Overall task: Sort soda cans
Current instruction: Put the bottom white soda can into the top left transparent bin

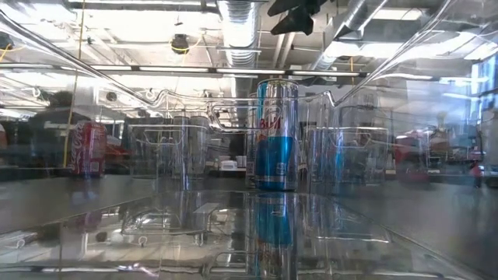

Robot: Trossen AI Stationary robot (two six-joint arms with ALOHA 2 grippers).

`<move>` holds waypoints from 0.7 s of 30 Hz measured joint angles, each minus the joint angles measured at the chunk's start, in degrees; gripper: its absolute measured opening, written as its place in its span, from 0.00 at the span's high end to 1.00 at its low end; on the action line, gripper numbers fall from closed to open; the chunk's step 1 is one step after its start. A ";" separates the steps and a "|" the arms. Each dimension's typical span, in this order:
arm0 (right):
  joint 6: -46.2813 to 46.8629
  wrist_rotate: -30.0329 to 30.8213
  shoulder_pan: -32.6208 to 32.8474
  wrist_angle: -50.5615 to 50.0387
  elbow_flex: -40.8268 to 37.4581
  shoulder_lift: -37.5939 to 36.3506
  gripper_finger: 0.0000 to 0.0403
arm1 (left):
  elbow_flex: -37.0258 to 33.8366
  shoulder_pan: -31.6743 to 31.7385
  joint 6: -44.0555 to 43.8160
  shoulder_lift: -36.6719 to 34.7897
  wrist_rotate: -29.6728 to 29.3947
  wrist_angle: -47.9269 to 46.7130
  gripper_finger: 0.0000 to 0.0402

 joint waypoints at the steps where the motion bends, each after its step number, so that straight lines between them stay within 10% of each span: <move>1: -0.01 0.01 0.00 -0.27 0.00 0.11 0.23 | 0.00 -1.66 -2.95 0.16 1.11 -0.21 0.28; 21: -1.68 -0.34 1.92 -0.97 -0.07 3.86 0.23 | 0.00 -25.78 -30.30 7.50 3.48 2.25 0.08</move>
